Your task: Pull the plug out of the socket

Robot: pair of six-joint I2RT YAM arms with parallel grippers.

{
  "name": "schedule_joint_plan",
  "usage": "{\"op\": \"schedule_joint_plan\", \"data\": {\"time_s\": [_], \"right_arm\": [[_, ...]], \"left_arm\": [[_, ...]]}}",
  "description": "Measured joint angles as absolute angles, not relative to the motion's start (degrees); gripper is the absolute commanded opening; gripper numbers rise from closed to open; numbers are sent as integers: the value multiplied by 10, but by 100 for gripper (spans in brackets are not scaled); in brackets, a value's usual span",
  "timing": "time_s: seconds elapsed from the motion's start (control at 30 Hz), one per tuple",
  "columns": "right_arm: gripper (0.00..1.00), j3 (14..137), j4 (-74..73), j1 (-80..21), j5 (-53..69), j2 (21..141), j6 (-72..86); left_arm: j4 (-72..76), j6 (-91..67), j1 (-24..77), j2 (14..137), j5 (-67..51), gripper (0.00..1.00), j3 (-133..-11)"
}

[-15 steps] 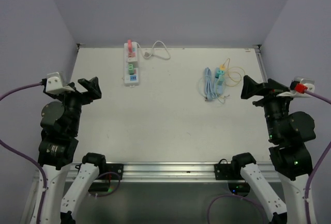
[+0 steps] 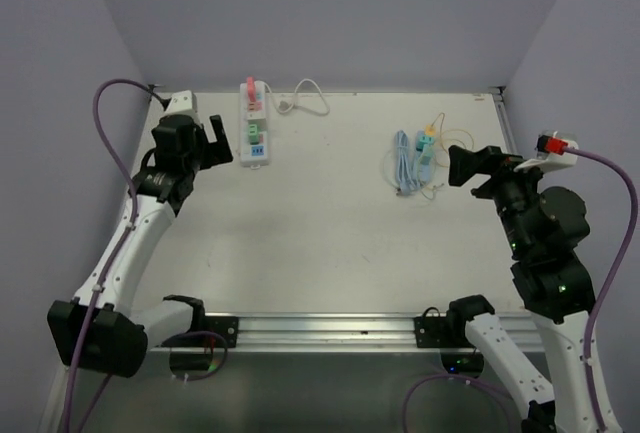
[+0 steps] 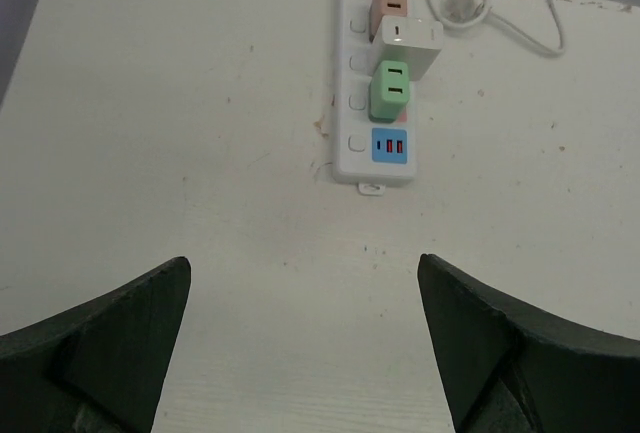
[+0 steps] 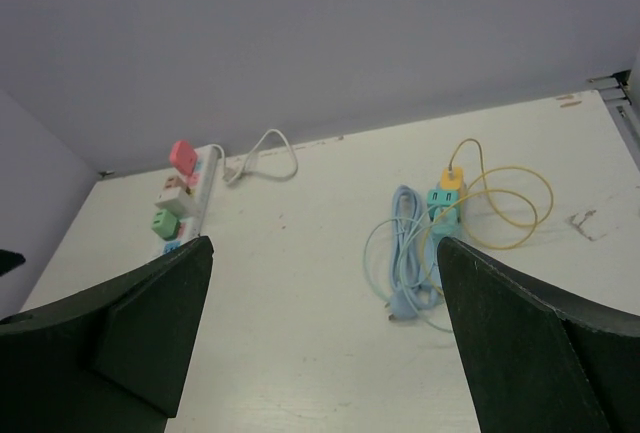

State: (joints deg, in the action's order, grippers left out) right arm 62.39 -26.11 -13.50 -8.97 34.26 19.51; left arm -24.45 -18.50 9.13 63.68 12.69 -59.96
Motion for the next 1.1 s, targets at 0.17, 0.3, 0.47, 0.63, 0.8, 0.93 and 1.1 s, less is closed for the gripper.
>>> {"op": "schedule_joint_plan", "data": {"time_s": [0.17, 0.3, 0.47, 0.63, 0.8, 0.93, 1.1], "right_arm": [[99, 608, -255, -135, -74, 341, 201], [99, 593, -249, -135, -63, 338, 204], [99, 584, -244, -135, -53, 334, 206], [99, 576, -233, -139, -43, 329, 206], [99, 576, -229, -141, -37, 328, 205], [99, 576, -227, -143, -36, 326, 205], [99, 576, -227, -143, -35, 326, 205]], "left_arm": [[-235, -185, 94, 756, 123, 100, -651], [-224, -186, 110, 862, 134, 100, -706], [-202, -187, 137, 978, 158, 100, -756], [-167, -187, 149, 1066, 173, 99, -783], [-138, -189, 150, 1127, 185, 100, -809], [-126, -189, 151, 1170, 189, 99, -840], [-124, -189, 154, 1214, 202, 93, -871]]}}
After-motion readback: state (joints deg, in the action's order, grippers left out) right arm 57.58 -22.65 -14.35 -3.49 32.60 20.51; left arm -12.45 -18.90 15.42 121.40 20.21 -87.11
